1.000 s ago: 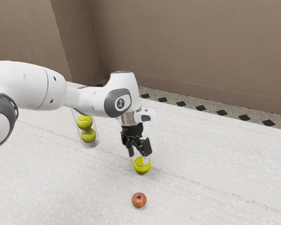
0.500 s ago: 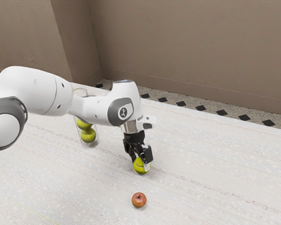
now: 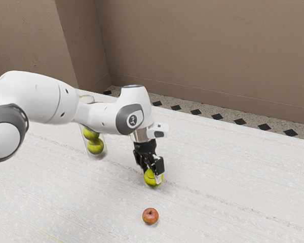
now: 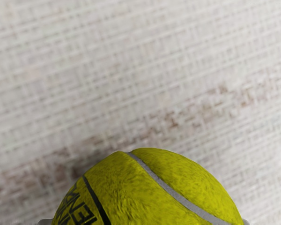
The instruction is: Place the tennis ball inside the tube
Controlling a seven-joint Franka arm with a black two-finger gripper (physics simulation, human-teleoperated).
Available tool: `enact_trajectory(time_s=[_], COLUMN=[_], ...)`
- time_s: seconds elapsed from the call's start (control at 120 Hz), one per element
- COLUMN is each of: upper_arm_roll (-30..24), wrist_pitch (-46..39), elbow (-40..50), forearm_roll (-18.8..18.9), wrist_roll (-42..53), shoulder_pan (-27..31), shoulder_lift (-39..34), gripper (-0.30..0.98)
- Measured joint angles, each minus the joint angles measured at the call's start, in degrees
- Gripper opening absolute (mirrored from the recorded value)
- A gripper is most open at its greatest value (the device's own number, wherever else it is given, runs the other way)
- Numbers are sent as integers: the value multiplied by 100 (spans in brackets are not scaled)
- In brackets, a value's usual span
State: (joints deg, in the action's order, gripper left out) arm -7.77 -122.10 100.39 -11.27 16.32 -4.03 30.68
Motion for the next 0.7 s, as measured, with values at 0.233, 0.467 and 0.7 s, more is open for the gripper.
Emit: enact_trajectory(time_s=[0.233,0.467,0.7], upper_arm_roll=[187,628,940], wrist_pitch=[269,1069,2148], elbow=[-176,-1067,-2142], forearm_roll=[366,668,1031], wrist_roll=[-37,-84,-81], shoulder_pan=[44,168,616], shoulder_lift=[-1092,-1541,-1485], gripper=[30,26,33])
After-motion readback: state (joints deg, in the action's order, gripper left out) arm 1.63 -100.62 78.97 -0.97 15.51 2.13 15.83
